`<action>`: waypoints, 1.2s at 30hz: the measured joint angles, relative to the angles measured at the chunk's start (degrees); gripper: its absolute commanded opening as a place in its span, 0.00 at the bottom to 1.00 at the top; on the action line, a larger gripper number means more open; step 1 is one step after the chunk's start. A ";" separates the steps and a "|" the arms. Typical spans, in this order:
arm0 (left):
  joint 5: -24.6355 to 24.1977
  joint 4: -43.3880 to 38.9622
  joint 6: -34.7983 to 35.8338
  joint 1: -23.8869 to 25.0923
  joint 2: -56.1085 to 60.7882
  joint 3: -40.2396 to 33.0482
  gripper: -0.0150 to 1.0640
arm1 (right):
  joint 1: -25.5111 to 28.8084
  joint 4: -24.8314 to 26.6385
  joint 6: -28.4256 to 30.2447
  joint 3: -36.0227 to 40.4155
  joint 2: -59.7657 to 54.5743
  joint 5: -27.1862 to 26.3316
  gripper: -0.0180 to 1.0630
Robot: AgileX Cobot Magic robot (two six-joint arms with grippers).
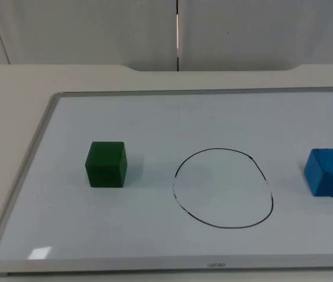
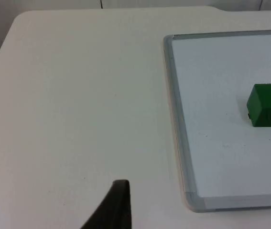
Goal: Push the two cubes into the marked area.
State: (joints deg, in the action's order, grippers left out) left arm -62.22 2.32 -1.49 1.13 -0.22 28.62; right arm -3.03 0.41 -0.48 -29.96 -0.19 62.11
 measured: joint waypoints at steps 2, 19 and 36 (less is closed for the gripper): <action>0.00 0.00 0.00 0.00 0.00 0.00 0.96 | 0.00 0.00 0.00 0.00 0.00 0.00 0.99; 2.59 0.46 0.00 0.00 -4.21 0.51 0.91 | 0.00 0.00 0.00 0.00 0.00 0.00 0.99; 10.74 3.12 -0.42 0.00 -12.98 1.08 0.87 | 0.00 0.00 0.00 0.00 0.00 0.00 0.99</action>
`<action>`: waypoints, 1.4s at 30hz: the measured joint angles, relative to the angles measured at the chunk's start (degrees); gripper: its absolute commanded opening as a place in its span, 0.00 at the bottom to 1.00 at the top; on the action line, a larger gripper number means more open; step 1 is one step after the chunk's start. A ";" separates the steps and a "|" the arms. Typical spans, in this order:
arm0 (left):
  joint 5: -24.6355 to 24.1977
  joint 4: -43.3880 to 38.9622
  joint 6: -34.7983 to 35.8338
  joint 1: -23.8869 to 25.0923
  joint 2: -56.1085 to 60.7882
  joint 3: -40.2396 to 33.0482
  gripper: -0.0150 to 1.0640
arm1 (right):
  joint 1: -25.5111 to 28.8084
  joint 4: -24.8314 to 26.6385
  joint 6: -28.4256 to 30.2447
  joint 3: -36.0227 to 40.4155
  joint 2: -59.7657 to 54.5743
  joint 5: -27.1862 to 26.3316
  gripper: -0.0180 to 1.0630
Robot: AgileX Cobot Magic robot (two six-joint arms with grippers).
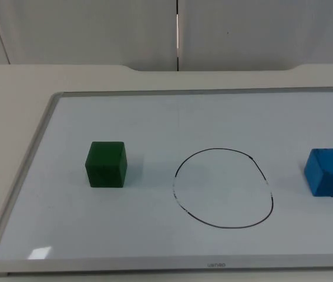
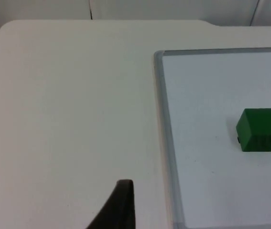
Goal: Push the two cubes into the marked area.
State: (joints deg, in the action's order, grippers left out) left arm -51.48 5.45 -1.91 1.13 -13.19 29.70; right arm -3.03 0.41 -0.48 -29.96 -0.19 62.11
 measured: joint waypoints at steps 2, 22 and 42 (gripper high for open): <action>1.74 1.58 -1.21 0.00 -2.57 0.00 0.84 | 0.00 0.00 0.00 0.00 0.00 0.00 0.99; 11.12 20.05 -17.22 0.00 -18.74 0.00 0.54 | 0.00 0.00 0.00 0.00 0.00 0.00 0.99; 17.00 54.30 -49.93 0.00 -41.67 0.00 0.01 | 0.00 0.00 0.00 0.00 0.00 0.00 0.99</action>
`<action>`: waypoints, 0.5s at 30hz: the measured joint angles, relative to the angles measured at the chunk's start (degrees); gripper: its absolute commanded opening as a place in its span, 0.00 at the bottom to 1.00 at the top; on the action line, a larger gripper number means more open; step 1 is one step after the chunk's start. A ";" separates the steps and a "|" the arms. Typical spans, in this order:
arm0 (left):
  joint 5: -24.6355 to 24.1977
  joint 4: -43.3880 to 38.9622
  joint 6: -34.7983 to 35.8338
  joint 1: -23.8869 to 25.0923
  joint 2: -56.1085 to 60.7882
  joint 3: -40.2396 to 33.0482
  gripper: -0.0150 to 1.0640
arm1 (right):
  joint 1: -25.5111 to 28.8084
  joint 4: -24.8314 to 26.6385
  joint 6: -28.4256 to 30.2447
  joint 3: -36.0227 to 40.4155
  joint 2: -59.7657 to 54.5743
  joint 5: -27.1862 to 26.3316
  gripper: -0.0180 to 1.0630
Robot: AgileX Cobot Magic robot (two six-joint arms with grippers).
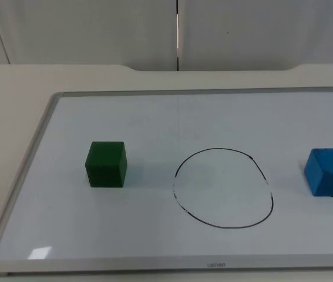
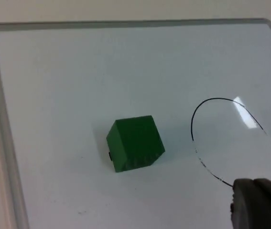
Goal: Push the two cubes into the marked area.
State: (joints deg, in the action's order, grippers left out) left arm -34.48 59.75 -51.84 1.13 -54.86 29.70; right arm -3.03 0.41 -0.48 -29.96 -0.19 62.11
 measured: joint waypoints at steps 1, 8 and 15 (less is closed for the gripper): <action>0.00 1.96 -2.23 0.00 -1.71 0.00 0.01 | 0.00 0.00 0.00 0.00 0.00 0.00 0.99; 0.41 18.24 -16.96 0.00 -11.43 0.00 0.01 | 0.00 0.00 0.00 0.00 0.00 0.00 0.99; 1.21 31.69 -29.93 0.00 -22.22 1.37 0.01 | 0.00 0.00 0.00 0.00 0.00 0.00 0.99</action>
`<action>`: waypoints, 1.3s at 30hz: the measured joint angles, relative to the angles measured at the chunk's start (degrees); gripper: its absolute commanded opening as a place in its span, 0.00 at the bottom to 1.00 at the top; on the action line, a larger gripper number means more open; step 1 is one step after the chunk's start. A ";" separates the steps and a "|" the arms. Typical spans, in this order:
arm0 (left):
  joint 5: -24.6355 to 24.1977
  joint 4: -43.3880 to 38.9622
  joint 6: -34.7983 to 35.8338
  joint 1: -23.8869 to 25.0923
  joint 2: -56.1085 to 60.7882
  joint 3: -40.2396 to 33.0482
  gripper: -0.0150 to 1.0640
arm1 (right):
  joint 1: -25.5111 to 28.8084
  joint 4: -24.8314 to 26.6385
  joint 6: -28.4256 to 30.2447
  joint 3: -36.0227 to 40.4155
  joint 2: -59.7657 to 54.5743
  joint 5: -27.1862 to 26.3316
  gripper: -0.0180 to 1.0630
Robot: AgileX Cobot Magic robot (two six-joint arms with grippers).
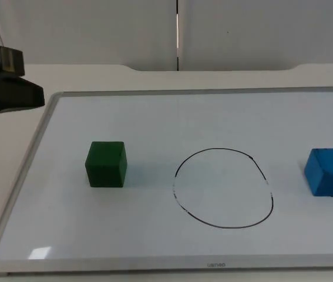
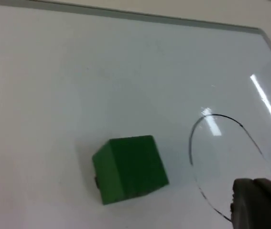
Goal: Push the two cubes into the marked area.
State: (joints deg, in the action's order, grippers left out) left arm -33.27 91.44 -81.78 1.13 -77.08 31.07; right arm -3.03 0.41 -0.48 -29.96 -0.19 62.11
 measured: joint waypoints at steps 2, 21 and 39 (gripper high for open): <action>0.69 0.71 -0.74 0.00 -1.31 0.66 0.01 | 0.00 0.00 0.00 0.00 0.00 0.00 0.99; 10.77 6.38 -6.19 -9.07 -13.55 7.25 0.01 | 0.00 0.00 0.10 0.00 0.00 0.00 0.99; 24.65 7.78 -6.34 -13.08 -24.26 11.62 0.01 | 0.00 0.00 0.10 0.00 0.00 0.00 0.99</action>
State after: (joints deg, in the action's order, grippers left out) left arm -8.62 99.22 -88.11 -11.96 -101.35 42.70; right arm -3.03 0.41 -0.38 -29.96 -0.19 62.11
